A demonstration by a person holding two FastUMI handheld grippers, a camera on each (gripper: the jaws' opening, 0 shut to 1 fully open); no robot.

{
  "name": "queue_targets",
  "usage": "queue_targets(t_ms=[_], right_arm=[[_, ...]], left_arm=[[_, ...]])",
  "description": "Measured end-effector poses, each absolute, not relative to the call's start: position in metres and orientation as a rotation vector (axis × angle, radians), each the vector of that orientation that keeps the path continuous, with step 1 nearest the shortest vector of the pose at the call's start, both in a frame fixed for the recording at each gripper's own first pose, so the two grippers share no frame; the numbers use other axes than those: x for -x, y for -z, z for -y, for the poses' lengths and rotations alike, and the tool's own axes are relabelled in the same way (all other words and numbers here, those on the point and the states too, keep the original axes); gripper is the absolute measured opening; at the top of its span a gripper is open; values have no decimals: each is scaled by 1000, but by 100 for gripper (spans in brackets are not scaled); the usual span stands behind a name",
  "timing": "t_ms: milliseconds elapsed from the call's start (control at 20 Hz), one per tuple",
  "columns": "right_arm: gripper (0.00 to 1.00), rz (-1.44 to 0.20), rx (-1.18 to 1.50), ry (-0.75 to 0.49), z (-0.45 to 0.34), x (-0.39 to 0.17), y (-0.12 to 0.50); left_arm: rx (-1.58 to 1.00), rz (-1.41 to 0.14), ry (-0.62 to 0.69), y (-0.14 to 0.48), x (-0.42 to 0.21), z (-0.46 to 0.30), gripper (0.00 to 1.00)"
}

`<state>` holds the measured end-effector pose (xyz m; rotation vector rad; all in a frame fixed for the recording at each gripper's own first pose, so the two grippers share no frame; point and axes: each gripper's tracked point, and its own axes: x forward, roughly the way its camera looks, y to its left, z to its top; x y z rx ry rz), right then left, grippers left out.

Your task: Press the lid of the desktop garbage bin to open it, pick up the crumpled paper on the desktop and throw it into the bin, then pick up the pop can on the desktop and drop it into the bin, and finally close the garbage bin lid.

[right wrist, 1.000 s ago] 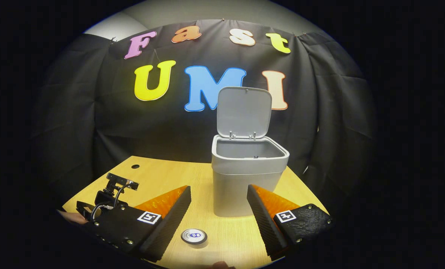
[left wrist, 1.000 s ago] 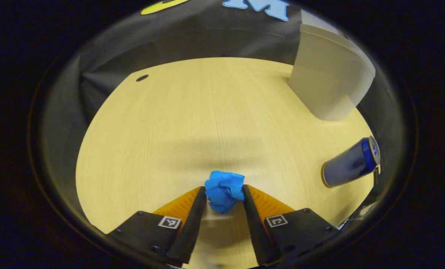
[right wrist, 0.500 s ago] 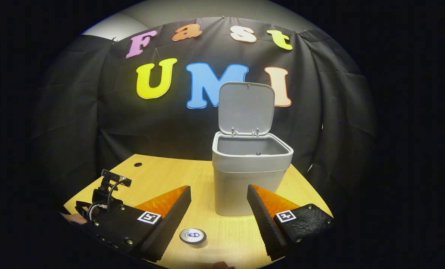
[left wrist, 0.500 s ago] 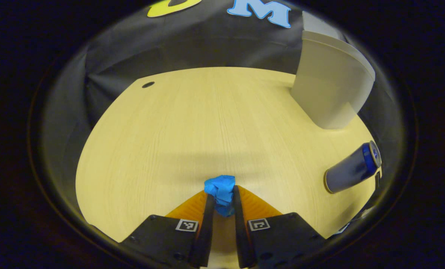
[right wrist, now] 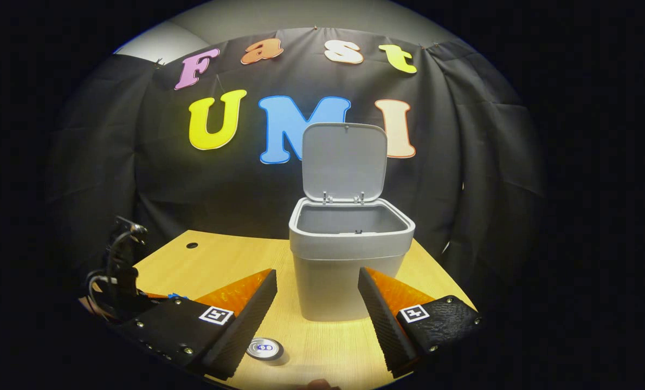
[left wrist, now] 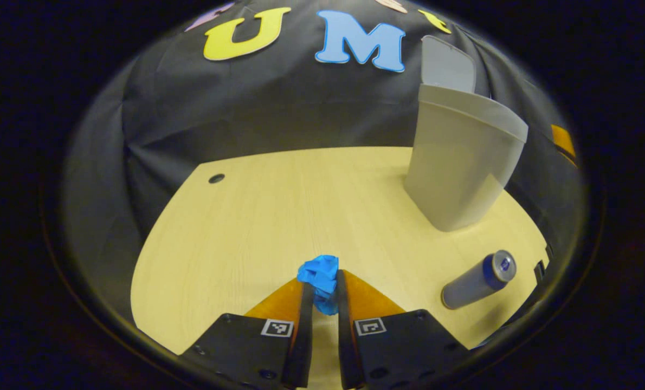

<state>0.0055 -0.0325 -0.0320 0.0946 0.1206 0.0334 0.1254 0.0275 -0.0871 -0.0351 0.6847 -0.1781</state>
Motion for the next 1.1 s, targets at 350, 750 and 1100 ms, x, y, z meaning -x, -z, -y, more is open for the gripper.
queue_targets(t_ms=[350, 750, 1100], right_arm=[[96, -85, -87, 44, 69, -1, 27], [96, -72, -107, 152, 112, 16, 28], [96, -94, -125, 263, 151, 39, 41]], left_arm=[[21, -485, 246, -13, -157, 19, 29], [69, -331, 352, -100, -203, 99, 29], [90, -259, 480, -145, -235, 190, 29]])
